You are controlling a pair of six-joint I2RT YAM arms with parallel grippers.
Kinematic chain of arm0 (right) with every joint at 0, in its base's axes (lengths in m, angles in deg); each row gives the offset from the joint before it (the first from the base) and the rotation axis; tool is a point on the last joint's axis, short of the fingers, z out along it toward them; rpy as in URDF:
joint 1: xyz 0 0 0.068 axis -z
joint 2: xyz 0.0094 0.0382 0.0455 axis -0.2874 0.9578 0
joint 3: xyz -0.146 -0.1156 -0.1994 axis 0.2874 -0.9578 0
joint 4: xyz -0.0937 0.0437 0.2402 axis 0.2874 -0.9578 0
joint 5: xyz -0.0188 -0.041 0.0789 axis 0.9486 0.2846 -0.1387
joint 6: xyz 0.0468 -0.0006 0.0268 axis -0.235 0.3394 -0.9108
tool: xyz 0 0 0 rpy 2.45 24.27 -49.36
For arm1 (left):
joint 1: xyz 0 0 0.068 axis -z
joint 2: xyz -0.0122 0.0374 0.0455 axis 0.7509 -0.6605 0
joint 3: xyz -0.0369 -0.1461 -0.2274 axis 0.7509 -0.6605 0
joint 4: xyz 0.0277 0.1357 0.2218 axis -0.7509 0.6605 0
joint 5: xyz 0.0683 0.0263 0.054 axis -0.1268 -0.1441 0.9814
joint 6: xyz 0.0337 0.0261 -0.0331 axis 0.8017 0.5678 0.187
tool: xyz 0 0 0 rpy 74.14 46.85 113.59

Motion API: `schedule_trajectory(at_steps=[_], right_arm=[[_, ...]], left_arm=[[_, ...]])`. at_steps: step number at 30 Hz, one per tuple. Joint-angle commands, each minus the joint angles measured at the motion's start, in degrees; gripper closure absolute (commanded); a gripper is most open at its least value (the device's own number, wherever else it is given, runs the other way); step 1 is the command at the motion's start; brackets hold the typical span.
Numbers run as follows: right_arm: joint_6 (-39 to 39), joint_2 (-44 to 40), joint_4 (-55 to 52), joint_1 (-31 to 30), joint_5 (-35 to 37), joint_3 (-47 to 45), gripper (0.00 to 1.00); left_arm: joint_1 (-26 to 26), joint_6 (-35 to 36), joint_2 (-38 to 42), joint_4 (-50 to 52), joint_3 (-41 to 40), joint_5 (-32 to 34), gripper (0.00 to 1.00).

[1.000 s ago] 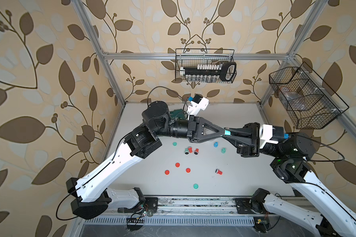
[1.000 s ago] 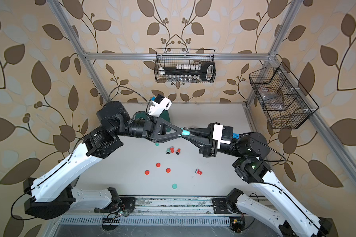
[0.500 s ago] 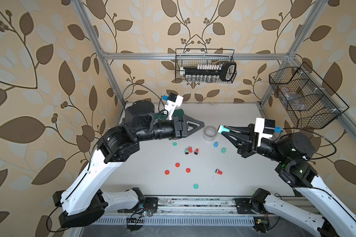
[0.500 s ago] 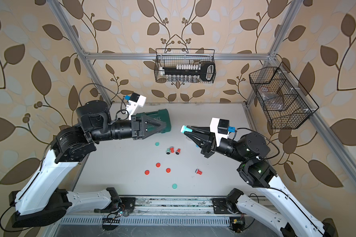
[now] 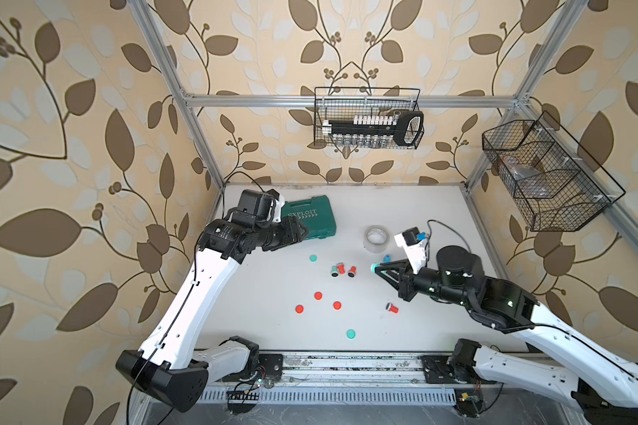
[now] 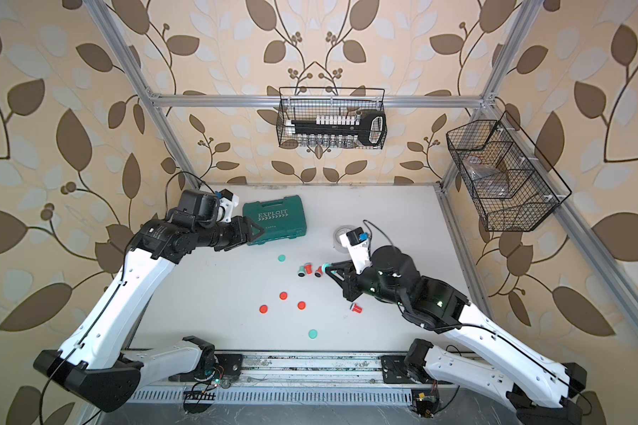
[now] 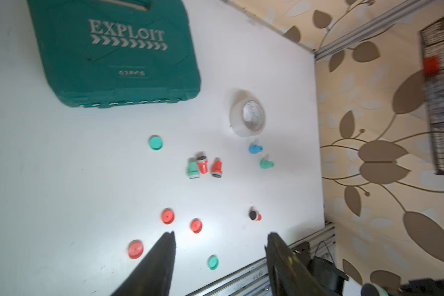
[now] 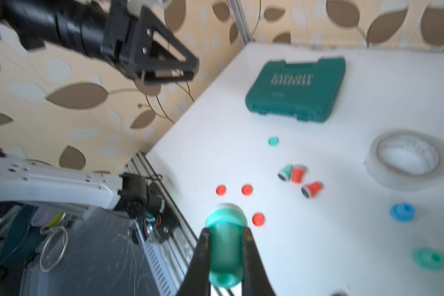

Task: Close the stamp cap
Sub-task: Pick up the stamp from the center of the board, then close the cover of the stamp.

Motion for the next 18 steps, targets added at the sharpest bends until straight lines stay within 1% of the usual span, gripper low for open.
schedule_trajectory(at_steps=[1,3,6,8,10,13,15,18], right_arm=[[-7.9,4.9,-5.5,-5.9,8.9,-2.2,1.00],[-10.1,8.4,-7.2,-10.2,11.9,-2.2,1.00],[-13.5,14.3,-10.2,-16.1,16.2,-1.0,1.00],[-15.8,18.3,-12.5,-19.8,19.1,0.1,1.00],[-18.2,21.6,-14.2,-22.8,21.4,1.0,1.00],[-19.9,25.8,-14.6,-25.2,21.6,1.7,1.00],[-20.8,28.1,-14.4,-25.4,20.1,2.2,1.00],[-21.4,31.0,-14.2,-25.5,18.3,3.1,1.00]], left_arm=[[-4.2,7.0,-0.3,-3.2,-3.7,-1.7,0.41],[-6.3,9.0,-1.0,-4.5,-6.3,-0.5,0.41],[-7.5,11.9,-1.9,-6.5,-9.7,4.8,0.41],[-7.6,12.0,-2.4,-7.8,-11.9,7.9,0.41],[-7.6,11.4,-2.7,-9.3,-14.0,7.9,0.41],[-7.7,9.6,-3.2,-11.6,-17.1,6.8,0.41],[-7.7,9.2,-3.9,-12.8,-18.7,6.8,0.42],[-7.9,9.4,-4.9,-12.6,-19.0,6.9,0.42]])
